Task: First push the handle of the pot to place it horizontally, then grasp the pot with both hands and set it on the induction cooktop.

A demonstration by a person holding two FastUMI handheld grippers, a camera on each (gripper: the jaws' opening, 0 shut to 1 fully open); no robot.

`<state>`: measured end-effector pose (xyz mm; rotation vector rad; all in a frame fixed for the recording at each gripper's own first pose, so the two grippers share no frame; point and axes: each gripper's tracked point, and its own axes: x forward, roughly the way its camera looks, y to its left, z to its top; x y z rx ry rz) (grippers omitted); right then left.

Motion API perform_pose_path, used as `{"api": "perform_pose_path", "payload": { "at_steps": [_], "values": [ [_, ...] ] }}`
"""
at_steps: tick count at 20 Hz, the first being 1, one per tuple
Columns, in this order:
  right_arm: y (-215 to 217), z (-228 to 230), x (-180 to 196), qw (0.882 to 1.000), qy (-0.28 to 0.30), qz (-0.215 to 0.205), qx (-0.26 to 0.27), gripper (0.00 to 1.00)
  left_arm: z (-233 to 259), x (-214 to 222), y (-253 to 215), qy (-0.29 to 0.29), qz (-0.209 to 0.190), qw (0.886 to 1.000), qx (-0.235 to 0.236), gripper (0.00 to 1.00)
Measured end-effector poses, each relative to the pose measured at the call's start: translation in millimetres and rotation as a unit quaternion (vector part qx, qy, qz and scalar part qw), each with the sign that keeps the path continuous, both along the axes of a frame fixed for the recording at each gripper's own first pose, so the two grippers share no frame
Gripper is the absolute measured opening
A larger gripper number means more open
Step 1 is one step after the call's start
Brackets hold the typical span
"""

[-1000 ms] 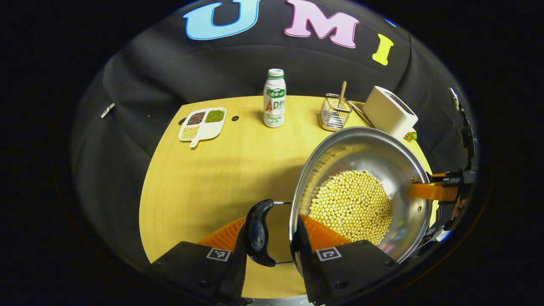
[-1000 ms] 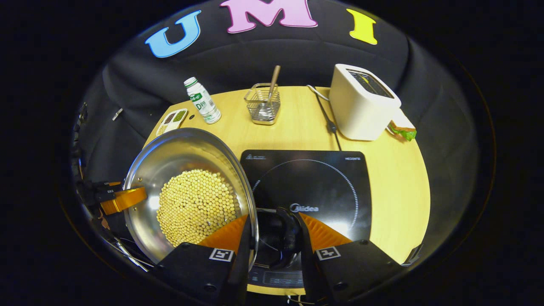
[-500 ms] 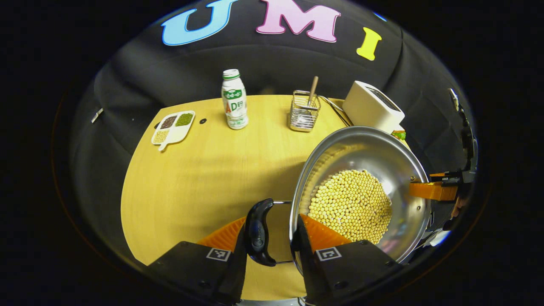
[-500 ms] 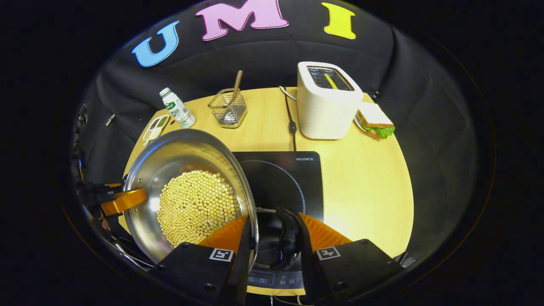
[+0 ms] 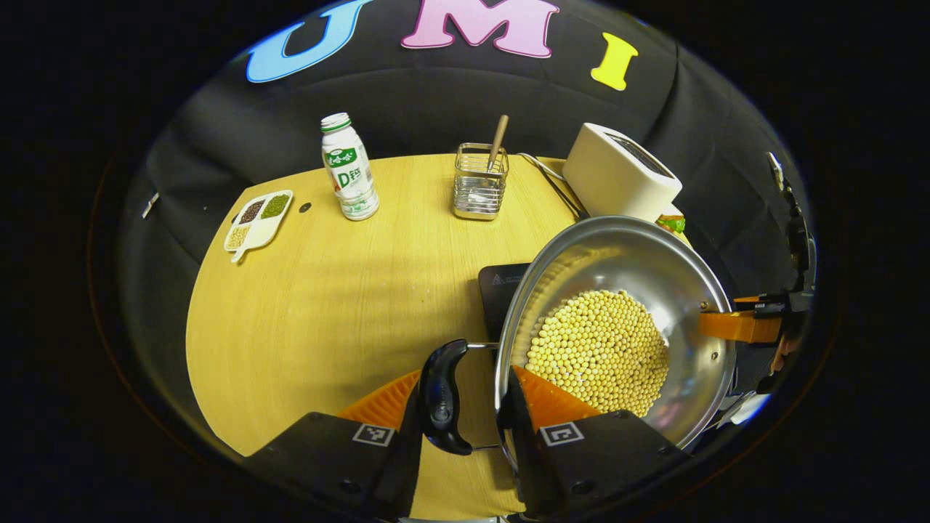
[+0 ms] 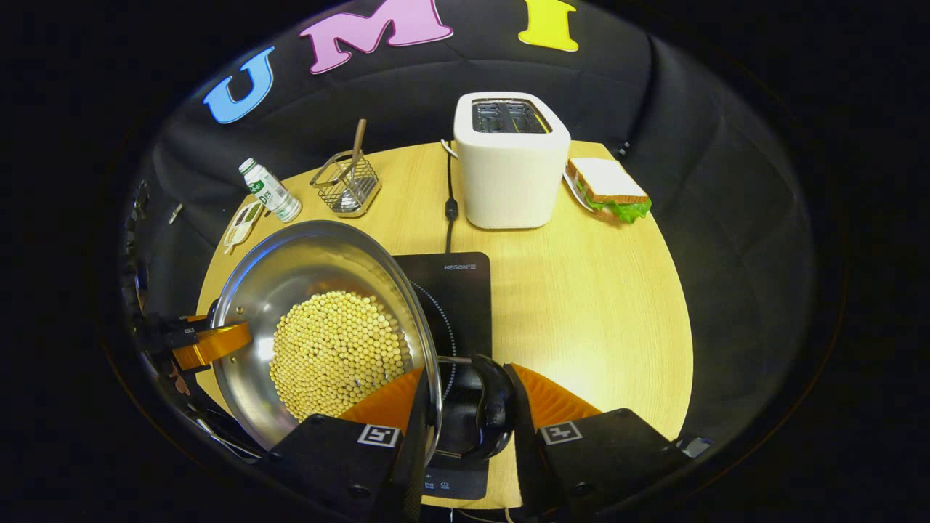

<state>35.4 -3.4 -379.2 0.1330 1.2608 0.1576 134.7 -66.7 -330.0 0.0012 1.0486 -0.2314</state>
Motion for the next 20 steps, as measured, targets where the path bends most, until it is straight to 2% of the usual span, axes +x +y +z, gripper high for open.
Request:
{"api": "perform_pose_path", "payload": {
  "at_steps": [9,10,11,12,13,14,15,16,17,20],
  "values": [
    [-10,-18,9,1.0,0.014,0.004,0.003,0.55,-14,10,-13,0.008,0.007,1.0,0.004,0.58],
    [-10,-19,9,1.0,0.015,0.005,0.004,0.6,-14,10,-14,0.008,0.007,1.0,0.004,0.58],
    [-9,-19,11,1.0,0.014,0.003,0.005,0.6,-15,11,-14,0.009,0.008,1.0,0.004,0.58],
    [-9,-20,12,1.0,0.013,0.007,0.005,0.55,-16,13,-13,0.007,0.008,1.0,0.002,0.58],
    [-8,-20,14,1.0,0.012,0.009,0.004,0.55,-17,11,-13,0.012,0.008,1.0,0.001,0.58],
    [-9,-20,14,1.0,0.013,0.011,0.004,0.6,-17,10,-14,0.014,0.007,1.0,-0.001,0.58],
    [-9,-20,15,1.0,0.013,0.011,0.005,0.55,-18,10,-13,0.016,0.007,1.0,-0.001,0.58],
    [-9,-20,14,1.0,0.013,0.011,0.006,0.6,-17,10,-13,0.015,0.006,1.0,0.0,0.58],
    [-9,-20,15,1.0,0.013,0.011,0.007,0.55,-18,10,-13,0.016,0.007,1.0,0.0,0.58],
    [-9,-21,15,1.0,0.013,0.011,0.008,0.55,-18,9,-12,0.017,0.008,1.0,-0.001,0.58]
  ]
}}
